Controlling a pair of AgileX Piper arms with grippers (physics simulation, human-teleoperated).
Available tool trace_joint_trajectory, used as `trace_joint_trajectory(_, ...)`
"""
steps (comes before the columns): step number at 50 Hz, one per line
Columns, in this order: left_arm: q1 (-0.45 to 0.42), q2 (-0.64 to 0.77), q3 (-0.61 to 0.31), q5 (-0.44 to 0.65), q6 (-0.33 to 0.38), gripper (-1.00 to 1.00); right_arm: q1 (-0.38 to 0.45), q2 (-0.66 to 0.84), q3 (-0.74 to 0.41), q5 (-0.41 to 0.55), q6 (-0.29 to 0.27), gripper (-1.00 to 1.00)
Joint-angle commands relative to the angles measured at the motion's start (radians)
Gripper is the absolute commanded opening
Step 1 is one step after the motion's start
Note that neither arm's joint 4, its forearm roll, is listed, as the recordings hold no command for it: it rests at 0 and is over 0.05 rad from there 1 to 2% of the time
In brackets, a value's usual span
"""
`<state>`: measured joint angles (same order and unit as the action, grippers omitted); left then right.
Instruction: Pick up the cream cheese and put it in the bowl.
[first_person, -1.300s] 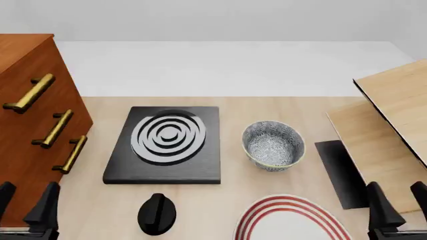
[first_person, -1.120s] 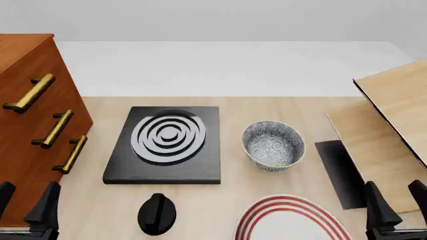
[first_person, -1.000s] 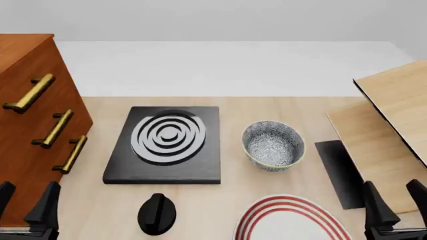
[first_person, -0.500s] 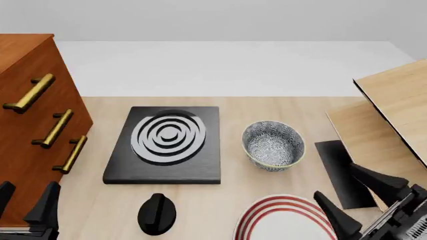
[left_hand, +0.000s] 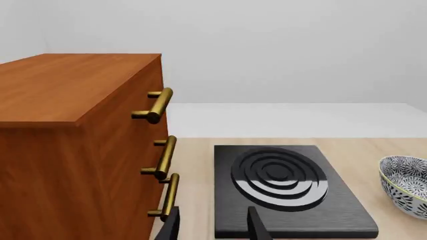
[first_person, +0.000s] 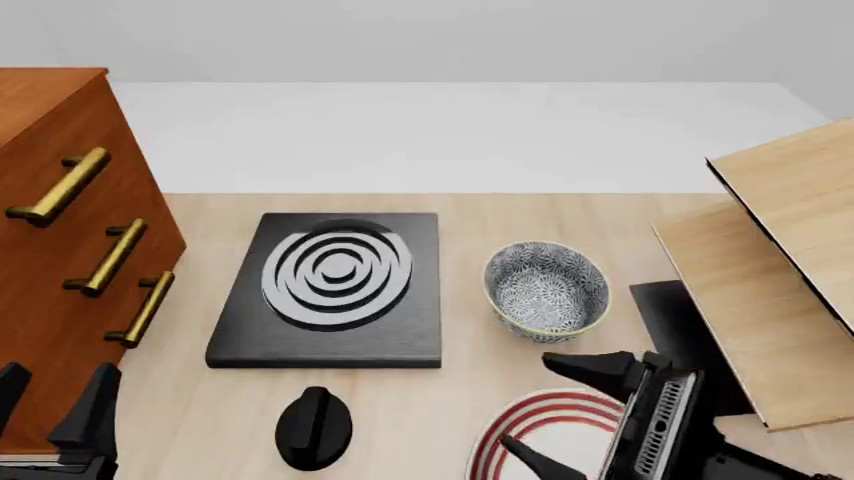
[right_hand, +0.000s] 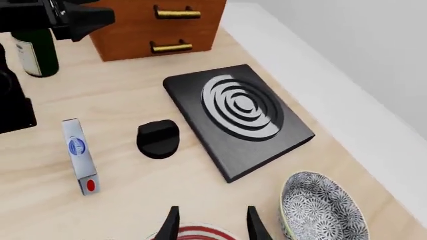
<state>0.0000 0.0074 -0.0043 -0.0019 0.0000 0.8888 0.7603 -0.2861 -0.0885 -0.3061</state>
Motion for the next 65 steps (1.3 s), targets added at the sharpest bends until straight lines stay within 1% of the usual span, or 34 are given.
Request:
trace_joint_trajectory(1,0.0,0.0,0.0,0.0,0.0,1.0,0.146,0.243,-0.038,-0.122,0.01,1.0)
trace_joint_trajectory(7,0.0,0.0,0.0,0.0,0.0,1.0,0.197,0.364,-0.066,-0.174,0.013,1.0)
trace_joint_trajectory(12,0.0,0.0,0.0,0.0,0.0,1.0,0.245,0.422,-0.091,-0.19,0.027,1.0)
trace_joint_trajectory(15,0.0,0.0,0.0,0.0,0.0,1.0,0.256,0.445,-0.097,-0.197,0.027,1.0)
trace_joint_trajectory(16,0.0,0.0,0.0,0.0,0.0,1.0,0.28,0.48,-0.113,-0.203,0.034,1.0)
trace_joint_trajectory(20,0.0,0.0,0.0,0.0,0.0,1.0,0.303,0.518,-0.13,-0.212,0.039,1.0)
trace_joint_trajectory(22,0.0,0.0,0.0,0.0,0.0,1.0,0.327,0.547,-0.146,-0.22,0.052,1.0)
trace_joint_trajectory(25,0.0,0.0,0.0,0.0,0.0,1.0,0.351,0.588,-0.163,-0.232,0.058,1.0)
trace_joint_trajectory(26,0.0,0.0,0.0,0.0,0.0,1.0,0.389,0.635,-0.189,-0.24,0.077,1.0)
trace_joint_trajectory(31,0.0,0.0,0.0,0.0,0.0,1.0,0.407,0.674,-0.202,-0.255,0.088,1.0)
trace_joint_trajectory(33,0.0,0.0,0.0,0.0,0.0,1.0,0.426,0.693,-0.214,-0.258,0.1,1.0)
trace_joint_trajectory(41,0.0,0.0,0.0,0.0,0.0,1.0,0.457,0.743,-0.24,-0.273,0.113,1.0)
trace_joint_trajectory(43,0.0,0.0,0.0,0.0,0.0,1.0,0.454,0.758,-0.242,-0.282,0.104,1.0)
trace_joint_trajectory(57,0.0,0.0,0.0,0.0,0.0,1.0,0.472,0.827,-0.26,-0.331,0.132,1.0)
trace_joint_trajectory(59,0.0,0.0,0.0,0.0,0.0,1.0,0.474,0.835,-0.262,-0.337,0.138,1.0)
trace_joint_trajectory(60,0.0,0.0,0.0,0.0,0.0,1.0,0.487,0.87,-0.273,-0.358,0.151,1.0)
trace_joint_trajectory(64,0.0,0.0,0.0,0.0,0.0,1.0,0.486,0.905,-0.279,-0.38,0.157,1.0)
trace_joint_trajectory(65,0.0,0.0,0.0,0.0,0.0,1.0,0.489,0.915,-0.281,-0.386,0.166,1.0)
